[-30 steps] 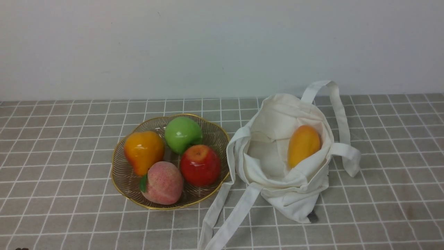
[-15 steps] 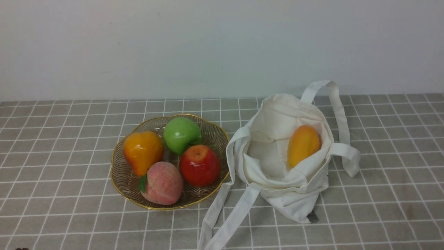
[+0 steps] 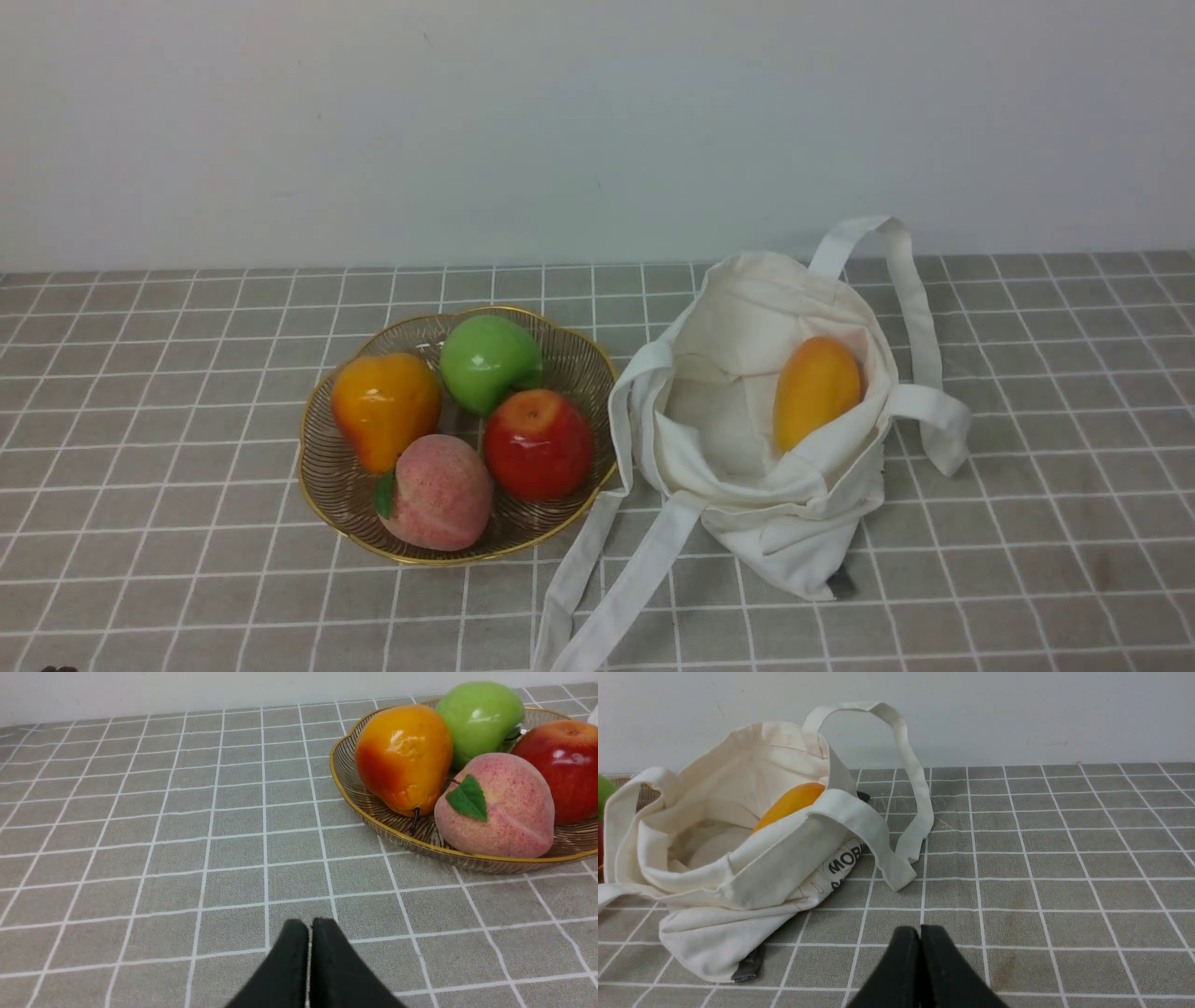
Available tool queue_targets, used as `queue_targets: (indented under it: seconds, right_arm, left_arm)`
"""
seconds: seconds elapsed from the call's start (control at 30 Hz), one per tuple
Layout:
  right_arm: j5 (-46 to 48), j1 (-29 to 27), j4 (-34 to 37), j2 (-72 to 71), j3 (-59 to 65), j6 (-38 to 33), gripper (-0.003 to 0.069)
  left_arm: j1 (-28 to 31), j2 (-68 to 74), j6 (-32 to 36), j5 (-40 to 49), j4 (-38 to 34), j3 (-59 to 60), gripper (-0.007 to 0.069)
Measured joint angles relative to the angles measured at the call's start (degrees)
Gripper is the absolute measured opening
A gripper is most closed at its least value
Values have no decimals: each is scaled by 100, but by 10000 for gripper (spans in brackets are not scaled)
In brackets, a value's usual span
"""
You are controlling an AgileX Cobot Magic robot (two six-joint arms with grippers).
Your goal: Take the fruit out of the bag on the grey coffee tablecloth and place them on the plate.
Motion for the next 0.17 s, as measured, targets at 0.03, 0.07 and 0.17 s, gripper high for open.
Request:
queue_targets:
  seconds: [0.03,0.07,0.17]
  right_arm:
    - [0,0,0,0,0,0,-15]
    - [0,0,0,0,0,0,-15]
    - [0,0,0,0,0,0,-15]
  left_arm:
    - [0,0,0,0,0,0,-8]
    - [0,0,0,0,0,0,-8]
    - [0,0,0,0,0,0,-8]
